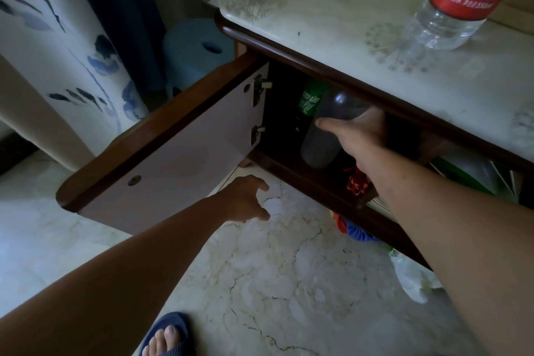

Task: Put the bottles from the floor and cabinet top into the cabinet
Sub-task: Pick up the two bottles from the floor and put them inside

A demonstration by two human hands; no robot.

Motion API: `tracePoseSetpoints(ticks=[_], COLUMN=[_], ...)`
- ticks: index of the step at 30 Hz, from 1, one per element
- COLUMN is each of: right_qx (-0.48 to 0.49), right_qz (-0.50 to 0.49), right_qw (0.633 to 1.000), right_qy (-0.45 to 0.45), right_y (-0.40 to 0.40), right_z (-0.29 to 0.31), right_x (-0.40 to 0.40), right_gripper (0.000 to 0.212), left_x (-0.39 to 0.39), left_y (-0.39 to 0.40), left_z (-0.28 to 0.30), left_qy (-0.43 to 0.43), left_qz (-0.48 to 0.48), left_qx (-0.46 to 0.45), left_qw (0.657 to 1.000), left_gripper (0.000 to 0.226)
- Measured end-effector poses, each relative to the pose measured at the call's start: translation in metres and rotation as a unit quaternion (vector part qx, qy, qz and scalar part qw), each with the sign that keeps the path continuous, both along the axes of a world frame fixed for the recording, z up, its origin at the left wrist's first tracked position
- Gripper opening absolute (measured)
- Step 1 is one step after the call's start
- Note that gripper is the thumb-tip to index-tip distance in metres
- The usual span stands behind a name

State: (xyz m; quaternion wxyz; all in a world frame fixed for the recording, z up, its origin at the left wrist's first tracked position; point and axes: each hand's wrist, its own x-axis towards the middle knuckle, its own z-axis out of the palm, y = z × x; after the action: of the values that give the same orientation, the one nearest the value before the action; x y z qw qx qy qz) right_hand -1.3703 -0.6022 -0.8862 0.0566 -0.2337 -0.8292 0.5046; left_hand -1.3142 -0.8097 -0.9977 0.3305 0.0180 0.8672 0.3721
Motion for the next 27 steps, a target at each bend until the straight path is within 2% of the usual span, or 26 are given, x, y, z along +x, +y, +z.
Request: tracePoseSetpoints(ticks=[9,14,18,21,24,27], right_qx=[-0.046,-0.072,-0.077,-0.083,-0.102,-0.059], right_qz=[0.008,0.015,0.015,0.01,-0.014,-0.044], right_qw=[0.999,0.997,0.997,0.996,0.995,0.997], right_qy=[-0.002,-0.025,-0.02,-0.028,-0.007,-0.023], right_y=[0.005,0.007,0.008,0.005,0.001,0.0], right_z=[-0.007,-0.01,-0.01,-0.004,0.001,0.004], right_x=[-0.01,-0.016,-0.017,-0.016,-0.011,0.004], right_gripper=[0.039,0.052,0.05,0.039,0.06,0.082], left_x=[0.005,0.008,0.006,0.002,-0.001,-0.002], left_y=[0.009,0.015,0.012,0.012,0.018,0.027], left_z=[-0.005,-0.008,-0.009,-0.004,0.007,0.025], left_qy=[-0.012,-0.013,-0.012,-0.008,0.001,0.027], left_qz=[-0.004,-0.017,-0.007,-0.001,0.004,-0.008], left_qx=[-0.005,0.0,-0.01,-0.019,0.002,0.007], left_qw=[1.0,1.0,1.0,1.0,1.0,1.0], left_gripper=[0.071,0.071,0.071,0.072,0.072,0.069])
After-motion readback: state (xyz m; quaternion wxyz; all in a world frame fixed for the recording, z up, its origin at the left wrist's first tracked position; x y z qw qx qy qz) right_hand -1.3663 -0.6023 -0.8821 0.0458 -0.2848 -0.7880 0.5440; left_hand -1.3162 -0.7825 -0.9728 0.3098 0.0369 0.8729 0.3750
